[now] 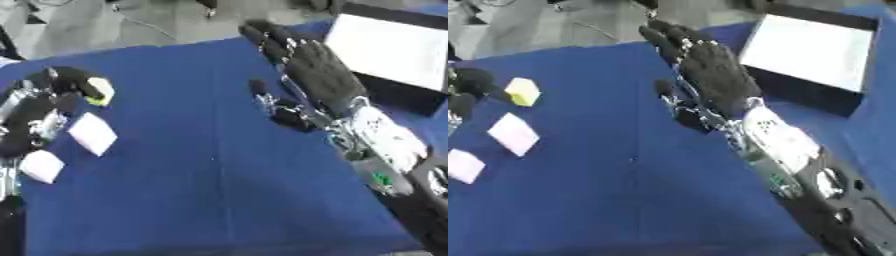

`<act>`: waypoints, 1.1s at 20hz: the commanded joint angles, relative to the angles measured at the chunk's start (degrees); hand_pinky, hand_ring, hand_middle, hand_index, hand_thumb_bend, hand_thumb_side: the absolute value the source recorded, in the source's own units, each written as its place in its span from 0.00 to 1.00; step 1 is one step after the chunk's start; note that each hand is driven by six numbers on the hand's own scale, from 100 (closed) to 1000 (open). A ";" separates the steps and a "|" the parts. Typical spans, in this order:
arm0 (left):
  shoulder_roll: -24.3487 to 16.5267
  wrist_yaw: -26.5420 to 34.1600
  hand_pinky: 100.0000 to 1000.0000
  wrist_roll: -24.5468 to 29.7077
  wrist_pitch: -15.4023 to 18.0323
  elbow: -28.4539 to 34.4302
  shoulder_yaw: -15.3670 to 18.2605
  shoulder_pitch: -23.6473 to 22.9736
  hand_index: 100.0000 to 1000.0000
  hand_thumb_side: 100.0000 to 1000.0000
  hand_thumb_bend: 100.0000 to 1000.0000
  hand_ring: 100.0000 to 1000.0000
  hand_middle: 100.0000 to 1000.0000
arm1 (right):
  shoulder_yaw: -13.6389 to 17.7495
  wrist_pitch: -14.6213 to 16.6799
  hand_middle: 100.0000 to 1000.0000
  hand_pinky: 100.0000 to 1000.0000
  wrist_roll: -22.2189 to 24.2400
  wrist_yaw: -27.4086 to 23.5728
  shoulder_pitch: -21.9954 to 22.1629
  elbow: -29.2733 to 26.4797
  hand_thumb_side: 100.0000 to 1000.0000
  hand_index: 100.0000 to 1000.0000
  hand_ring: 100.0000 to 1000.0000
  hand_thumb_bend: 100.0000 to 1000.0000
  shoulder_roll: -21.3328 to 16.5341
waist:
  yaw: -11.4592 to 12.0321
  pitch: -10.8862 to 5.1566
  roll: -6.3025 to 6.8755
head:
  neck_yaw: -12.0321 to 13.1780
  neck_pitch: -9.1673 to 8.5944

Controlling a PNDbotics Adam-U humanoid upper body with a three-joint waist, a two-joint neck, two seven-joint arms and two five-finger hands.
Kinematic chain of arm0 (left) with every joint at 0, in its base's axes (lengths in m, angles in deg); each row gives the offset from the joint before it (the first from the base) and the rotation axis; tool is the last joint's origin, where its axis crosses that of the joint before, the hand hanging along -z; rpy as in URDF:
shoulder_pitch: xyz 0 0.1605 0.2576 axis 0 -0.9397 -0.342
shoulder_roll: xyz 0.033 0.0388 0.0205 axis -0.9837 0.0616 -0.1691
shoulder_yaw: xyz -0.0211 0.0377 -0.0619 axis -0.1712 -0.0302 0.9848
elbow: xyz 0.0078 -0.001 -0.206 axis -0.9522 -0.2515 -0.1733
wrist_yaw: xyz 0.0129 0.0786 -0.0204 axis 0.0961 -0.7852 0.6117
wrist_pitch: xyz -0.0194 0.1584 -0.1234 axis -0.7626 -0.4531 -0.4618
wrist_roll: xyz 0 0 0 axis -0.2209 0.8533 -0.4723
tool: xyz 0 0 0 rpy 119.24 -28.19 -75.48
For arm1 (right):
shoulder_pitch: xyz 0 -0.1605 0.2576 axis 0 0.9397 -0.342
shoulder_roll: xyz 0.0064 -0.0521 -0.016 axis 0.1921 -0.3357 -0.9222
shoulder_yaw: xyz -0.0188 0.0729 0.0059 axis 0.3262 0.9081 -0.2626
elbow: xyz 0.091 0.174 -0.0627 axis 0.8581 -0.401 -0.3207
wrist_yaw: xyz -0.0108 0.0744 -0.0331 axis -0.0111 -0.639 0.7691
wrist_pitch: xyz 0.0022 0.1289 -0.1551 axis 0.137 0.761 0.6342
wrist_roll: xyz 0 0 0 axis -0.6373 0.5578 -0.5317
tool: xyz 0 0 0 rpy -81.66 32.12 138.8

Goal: Pick up the objects with one hand, pass them to the other hand, and then place them into the box on the other side of the table.

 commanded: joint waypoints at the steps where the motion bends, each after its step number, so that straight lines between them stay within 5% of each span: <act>1: -11.55 -6.06 0.81 3.36 6.38 -1.23 -3.70 6.22 0.93 0.48 0.48 0.76 0.79 | 0.52 -0.20 0.92 0.72 0.42 0.77 0.17 -1.19 0.00 1.00 0.86 0.00 -2.15 | 0.29 -1.49 0.07 | -0.93 -0.15; 3: -27.98 -20.90 0.82 2.19 21.95 -10.28 -7.43 9.83 0.96 0.55 0.80 0.81 0.83 | -0.16 0.43 0.92 0.72 0.68 0.58 -1.05 -1.19 0.00 1.00 0.86 0.00 -1.26 | -1.77 -1.36 -0.26 | 1.92 -0.15; 4: -30.91 -28.88 0.83 -0.34 29.18 -15.41 -8.35 10.71 0.96 0.55 0.84 0.82 0.85 | -0.33 0.61 0.92 0.72 0.85 0.49 -1.38 -1.19 0.00 1.00 0.86 0.00 -1.03 | -2.31 -1.36 -0.29 | 2.71 -0.15; 6: -31.88 -45.39 0.84 -7.72 34.83 -24.04 -10.36 11.79 0.97 0.63 0.83 0.84 0.87 | -0.47 0.76 0.92 0.72 1.09 0.38 -1.69 -1.19 0.00 1.00 0.86 0.00 -0.87 | -2.97 -1.32 -0.33 | 3.48 -0.15; 9: -29.79 -69.01 0.84 -22.31 36.40 -35.14 -12.43 12.20 0.96 0.68 0.83 0.85 0.88 | -0.40 0.72 0.92 0.72 1.15 0.34 -1.80 -1.19 0.00 1.00 0.86 0.00 -0.73 | -3.39 -1.20 -0.43 | 3.59 -0.15; 12: -27.41 -86.41 0.83 -37.13 36.59 -43.71 -12.41 12.17 0.92 0.64 0.83 0.84 0.87 | -0.35 0.68 0.92 0.72 1.10 0.34 -1.76 -1.19 0.00 1.00 0.86 0.00 -0.56 | -3.40 -1.09 -0.56 | 3.30 -0.15; 18: -24.52 -106.70 0.82 -58.09 35.07 -53.35 -10.68 11.61 0.90 0.56 0.84 0.82 0.84 | -0.28 0.37 0.92 0.72 1.01 0.23 -1.45 -1.19 0.00 1.00 0.86 0.00 -0.35 | -3.15 -1.05 -0.89 | 3.09 -0.15; 22: -23.22 -114.40 0.81 -68.15 32.80 -57.51 -9.27 11.18 0.89 0.55 0.84 0.80 0.82 | -0.20 0.25 0.92 0.72 0.92 0.23 -1.31 -1.19 0.00 1.00 0.87 0.00 -0.19 | -3.04 -1.01 -1.02 | 3.07 -0.15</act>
